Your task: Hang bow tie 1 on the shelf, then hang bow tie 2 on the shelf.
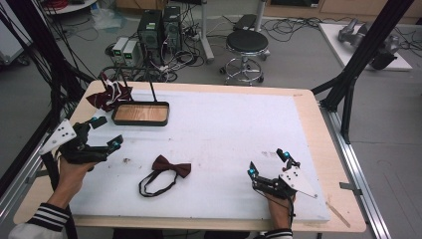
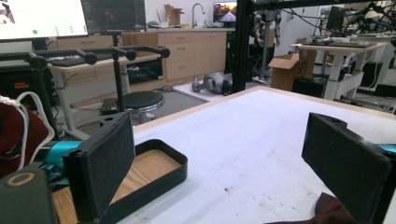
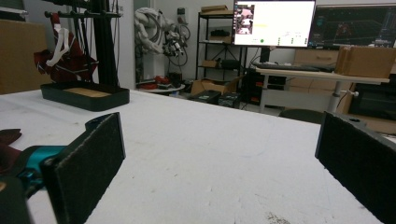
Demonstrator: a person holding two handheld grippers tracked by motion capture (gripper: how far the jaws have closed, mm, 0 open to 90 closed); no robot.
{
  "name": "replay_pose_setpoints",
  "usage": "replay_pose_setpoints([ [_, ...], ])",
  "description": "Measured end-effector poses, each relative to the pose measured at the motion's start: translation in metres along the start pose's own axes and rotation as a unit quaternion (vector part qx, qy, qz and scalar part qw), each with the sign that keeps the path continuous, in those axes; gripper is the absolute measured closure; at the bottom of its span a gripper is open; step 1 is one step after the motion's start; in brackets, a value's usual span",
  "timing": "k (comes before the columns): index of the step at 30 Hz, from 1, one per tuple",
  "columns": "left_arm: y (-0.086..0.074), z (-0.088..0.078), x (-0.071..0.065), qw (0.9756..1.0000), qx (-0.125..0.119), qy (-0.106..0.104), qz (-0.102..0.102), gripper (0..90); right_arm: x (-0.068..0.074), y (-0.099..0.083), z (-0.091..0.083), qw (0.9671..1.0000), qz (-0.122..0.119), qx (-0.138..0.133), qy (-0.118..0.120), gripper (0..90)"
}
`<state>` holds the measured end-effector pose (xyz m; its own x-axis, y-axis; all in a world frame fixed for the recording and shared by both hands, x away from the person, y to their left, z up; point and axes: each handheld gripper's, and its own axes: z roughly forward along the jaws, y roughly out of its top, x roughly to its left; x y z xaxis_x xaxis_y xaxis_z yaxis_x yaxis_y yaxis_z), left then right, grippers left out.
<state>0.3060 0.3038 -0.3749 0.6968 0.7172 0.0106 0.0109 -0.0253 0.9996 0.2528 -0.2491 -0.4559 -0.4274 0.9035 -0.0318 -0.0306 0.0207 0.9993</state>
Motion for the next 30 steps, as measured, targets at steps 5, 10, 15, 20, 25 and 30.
replay_pose_setpoints([
  [5,-0.0016,0.0006,-0.0023,1.0000,-0.002,-0.004,-0.002,10.0,-0.0003,-0.0001,-0.0001,1.0000,0.000,0.001,0.001,0.6],
  [10,-0.0048,0.0025,-0.0019,1.0000,0.000,-0.001,-0.005,10.0,-0.0003,-0.0001,-0.0001,1.0000,0.000,0.001,0.001,0.6],
  [15,-0.0048,0.0035,-0.0039,1.0000,0.001,-0.007,-0.004,10.0,-0.0009,-0.0001,0.0000,1.0000,0.001,0.001,0.002,0.6],
  [20,-0.0035,0.0052,-0.0057,0.9999,0.008,-0.015,0.000,10.0,-0.0009,-0.0001,0.0000,1.0000,0.001,0.002,0.002,0.6],
  [25,-0.0004,0.0053,-0.0078,0.9996,0.016,-0.023,0.008,10.0,-0.0005,-0.0001,0.0001,1.0000,0.001,0.001,0.001,0.6],
  [30,0.0050,0.0099,-0.0093,0.9974,0.037,-0.060,0.016,10.0,-0.0012,-0.0001,0.0002,1.0000,0.005,0.001,-0.002,0.6],
])
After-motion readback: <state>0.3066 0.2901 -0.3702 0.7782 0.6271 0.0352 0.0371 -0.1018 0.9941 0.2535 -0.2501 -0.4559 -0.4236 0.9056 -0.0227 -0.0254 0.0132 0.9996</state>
